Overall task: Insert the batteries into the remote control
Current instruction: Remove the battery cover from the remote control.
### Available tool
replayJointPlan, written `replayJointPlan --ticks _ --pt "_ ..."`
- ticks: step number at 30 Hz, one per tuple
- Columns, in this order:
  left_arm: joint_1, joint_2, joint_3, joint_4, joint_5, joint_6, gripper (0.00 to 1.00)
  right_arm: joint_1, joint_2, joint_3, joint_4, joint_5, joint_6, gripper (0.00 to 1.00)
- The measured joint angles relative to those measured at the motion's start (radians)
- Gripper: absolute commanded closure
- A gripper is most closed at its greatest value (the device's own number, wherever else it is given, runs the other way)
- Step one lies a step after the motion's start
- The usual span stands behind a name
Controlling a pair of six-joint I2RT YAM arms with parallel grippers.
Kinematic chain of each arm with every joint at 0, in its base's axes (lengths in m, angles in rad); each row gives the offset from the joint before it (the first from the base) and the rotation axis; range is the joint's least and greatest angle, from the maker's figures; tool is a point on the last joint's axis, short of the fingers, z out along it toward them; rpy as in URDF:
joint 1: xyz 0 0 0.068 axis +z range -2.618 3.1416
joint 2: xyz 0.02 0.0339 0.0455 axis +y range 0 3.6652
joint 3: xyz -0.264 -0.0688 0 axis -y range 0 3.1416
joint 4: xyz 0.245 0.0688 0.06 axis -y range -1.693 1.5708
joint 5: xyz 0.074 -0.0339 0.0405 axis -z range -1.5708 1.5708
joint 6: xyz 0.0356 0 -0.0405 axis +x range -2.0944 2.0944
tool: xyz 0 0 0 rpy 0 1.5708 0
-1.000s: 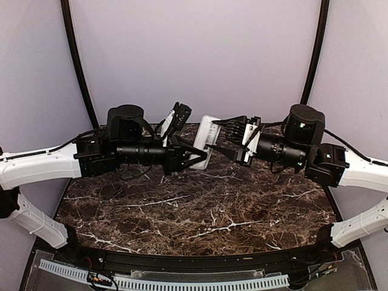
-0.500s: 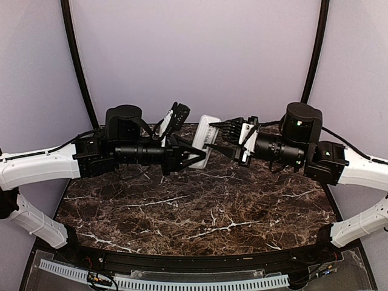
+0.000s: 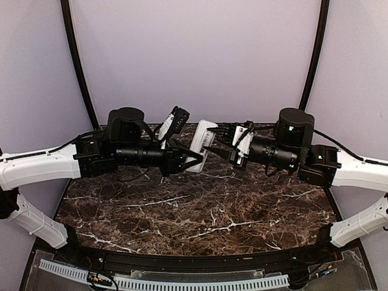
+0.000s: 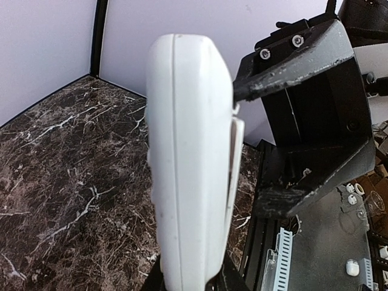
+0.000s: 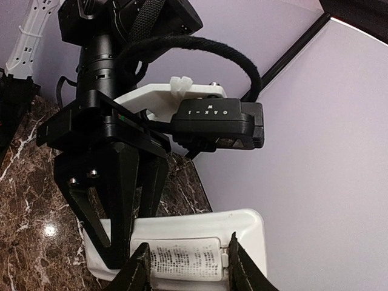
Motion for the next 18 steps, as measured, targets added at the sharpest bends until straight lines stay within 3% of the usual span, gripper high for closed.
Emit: replayJointPlan --ticks 18 --pt "0.101 0.165 -0.064 -0.079 -0.146 0.026 1.0 -0.089 0.172 -0.19 0.145 -0.031 0.122 0.58"
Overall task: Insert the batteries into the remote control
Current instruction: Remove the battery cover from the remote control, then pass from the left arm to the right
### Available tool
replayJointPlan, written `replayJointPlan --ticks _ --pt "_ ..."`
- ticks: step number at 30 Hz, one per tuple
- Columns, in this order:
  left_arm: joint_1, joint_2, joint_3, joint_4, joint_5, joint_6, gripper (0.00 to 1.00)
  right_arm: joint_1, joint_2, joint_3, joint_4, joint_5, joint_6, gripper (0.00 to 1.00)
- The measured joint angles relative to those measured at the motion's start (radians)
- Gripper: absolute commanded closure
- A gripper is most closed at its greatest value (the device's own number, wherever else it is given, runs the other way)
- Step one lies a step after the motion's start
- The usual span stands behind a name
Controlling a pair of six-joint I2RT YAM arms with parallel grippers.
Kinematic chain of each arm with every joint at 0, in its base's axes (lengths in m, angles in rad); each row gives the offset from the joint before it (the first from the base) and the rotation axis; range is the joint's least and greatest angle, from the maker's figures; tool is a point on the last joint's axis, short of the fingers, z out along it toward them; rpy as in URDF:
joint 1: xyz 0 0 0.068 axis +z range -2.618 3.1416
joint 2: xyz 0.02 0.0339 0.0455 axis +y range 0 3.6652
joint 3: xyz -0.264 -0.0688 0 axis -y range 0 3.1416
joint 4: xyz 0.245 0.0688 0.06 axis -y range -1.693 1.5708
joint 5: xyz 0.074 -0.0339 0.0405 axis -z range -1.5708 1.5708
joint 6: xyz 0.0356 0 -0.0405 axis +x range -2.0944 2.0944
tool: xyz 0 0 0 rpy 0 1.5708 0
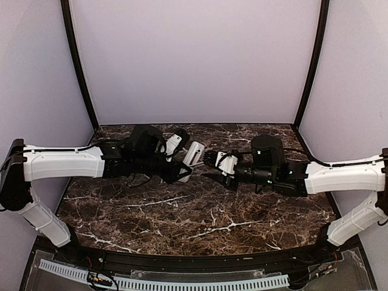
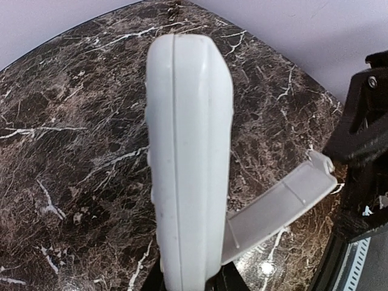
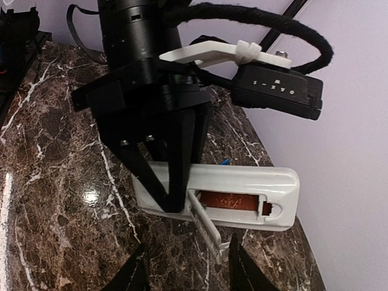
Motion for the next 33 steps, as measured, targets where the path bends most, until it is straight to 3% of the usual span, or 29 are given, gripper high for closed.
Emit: replayJointPlan --ticks 10,19,28,33 --pt "0.014 0.116 -0.006 0.036 -0.121 0.081 1.0 -0.025 0.114 -0.094 0.003 -0.044 0.067 0.55" --pt "0.014 0.169 -0.015 0.035 -0.183 0.111 1.0 -0.026 0.121 -0.094 0.008 -0.052 0.125 0.51" --pt "0.014 0.163 -0.014 0.027 -0.192 0.117 1.0 -0.026 0.035 -0.094 -0.008 -0.034 0.232 0.45" --pt "0.014 0.101 -0.012 -0.006 -0.097 0.13 1.0 -0.024 -0.05 -0.064 -0.072 -0.061 0.23 0.37"
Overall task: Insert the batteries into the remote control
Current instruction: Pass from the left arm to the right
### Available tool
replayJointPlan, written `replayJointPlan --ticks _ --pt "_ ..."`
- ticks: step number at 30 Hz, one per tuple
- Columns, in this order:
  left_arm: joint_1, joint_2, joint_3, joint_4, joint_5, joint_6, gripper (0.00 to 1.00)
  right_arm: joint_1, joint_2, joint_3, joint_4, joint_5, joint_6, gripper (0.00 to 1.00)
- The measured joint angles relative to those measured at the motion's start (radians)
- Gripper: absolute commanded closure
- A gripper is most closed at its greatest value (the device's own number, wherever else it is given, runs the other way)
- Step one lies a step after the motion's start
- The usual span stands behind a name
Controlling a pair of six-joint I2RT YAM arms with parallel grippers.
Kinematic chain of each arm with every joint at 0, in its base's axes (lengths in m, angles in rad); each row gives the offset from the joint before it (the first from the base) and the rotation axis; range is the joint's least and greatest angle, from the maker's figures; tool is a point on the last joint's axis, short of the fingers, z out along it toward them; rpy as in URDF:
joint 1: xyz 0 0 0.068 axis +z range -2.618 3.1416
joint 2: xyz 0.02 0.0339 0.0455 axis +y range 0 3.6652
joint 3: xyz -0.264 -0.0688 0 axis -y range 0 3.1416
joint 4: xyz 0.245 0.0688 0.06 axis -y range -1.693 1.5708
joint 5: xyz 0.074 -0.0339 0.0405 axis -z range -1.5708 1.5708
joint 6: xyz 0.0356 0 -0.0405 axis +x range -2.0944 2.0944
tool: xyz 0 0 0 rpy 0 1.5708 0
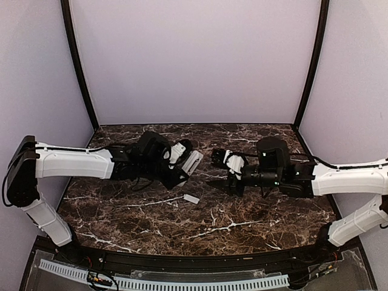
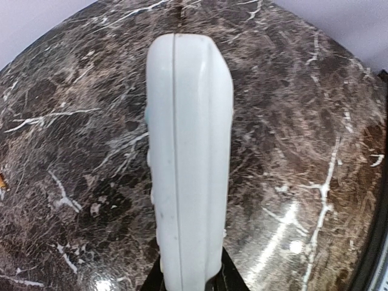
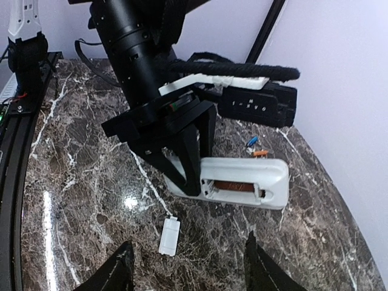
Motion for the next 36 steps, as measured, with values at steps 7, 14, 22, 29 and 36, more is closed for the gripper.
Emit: replayJointPlan --ticks 7,14,22,29,36 --pt "0.007 -0.079 0.063 -0.123 0.251 0.012 1.0 0.097 -0.055 0.175 -0.15 0.043 -0.37 0.01" --pt "0.007 -0.112 0.1 -0.235 0.409 0.024 1.0 0.2 0.1 0.351 -0.347 0.259 -0.808 0.02" --pt "0.007 -0.129 0.101 -0.308 0.451 0.054 1.0 0.23 0.219 0.431 -0.497 0.418 -1.038 0.03" --pt "0.007 -0.129 0.102 -0.334 0.462 0.058 1.0 0.253 0.286 0.466 -0.496 0.508 -1.08 0.2" --pt "0.007 -0.129 0.103 -0.357 0.463 0.058 1.0 0.27 0.314 0.488 -0.472 0.546 -1.099 0.54"
